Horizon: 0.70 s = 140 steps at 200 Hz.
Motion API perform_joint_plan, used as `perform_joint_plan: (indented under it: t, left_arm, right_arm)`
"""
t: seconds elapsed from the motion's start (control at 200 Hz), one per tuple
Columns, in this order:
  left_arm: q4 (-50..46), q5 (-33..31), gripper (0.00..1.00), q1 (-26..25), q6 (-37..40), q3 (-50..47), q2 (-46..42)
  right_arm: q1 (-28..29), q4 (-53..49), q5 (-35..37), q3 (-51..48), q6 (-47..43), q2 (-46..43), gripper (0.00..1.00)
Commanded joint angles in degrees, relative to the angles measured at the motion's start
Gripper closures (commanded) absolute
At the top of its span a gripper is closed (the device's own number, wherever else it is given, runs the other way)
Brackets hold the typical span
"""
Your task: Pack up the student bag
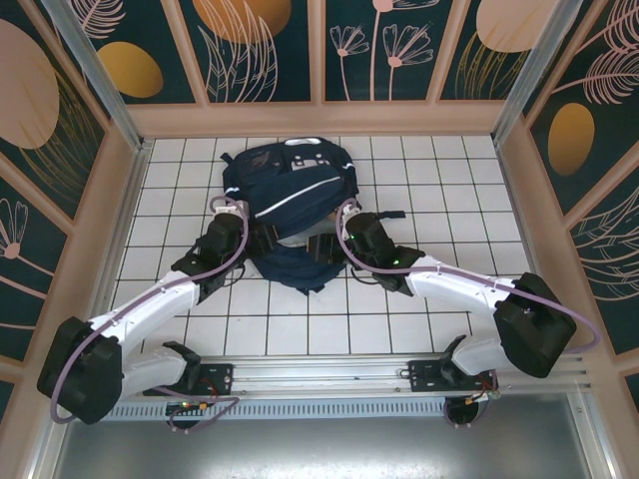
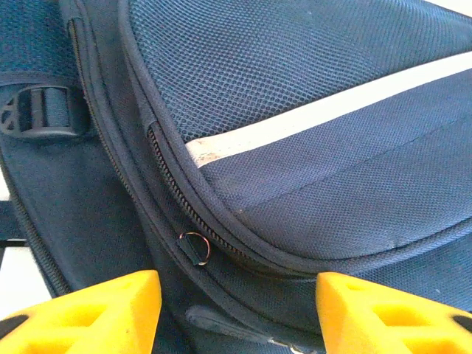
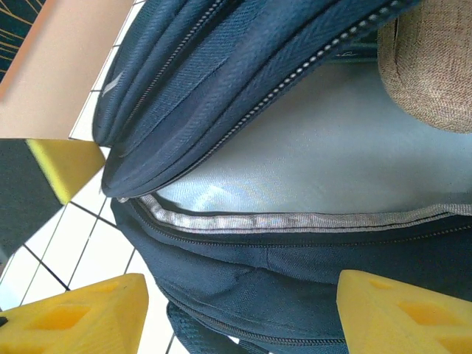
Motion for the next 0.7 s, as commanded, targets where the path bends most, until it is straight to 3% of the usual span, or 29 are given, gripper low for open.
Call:
perform_joint_plan:
  t: [0.0,0.2,0.485,0.696]
  left_arm:
    - [6.0,2.6,0.43,0.3,1.7,-0.9,2.2]
    - [5.7,5.2,0.46,0.3,-0.6,-3.3,0.3]
    - [10.0,18.3,0.54,0.3,-3.0,-6.1,-1.5]
    - [7.4,22.4,0.55,-1.6,-2.4,-6.1,-3.6]
  right_arm:
    - [0.5,1.4,0.3,-0.1,-0.8,-1.4,0.31]
    - [0.5,1.5,0.8,-0.6,-0.7,-2.1,0.31]
    - [0.5,2.1,0.7,-1.1,-0.5,-1.8,0.31]
    - [0.5,2.2,1.3,-1.6,-0.4,-1.8,0.3]
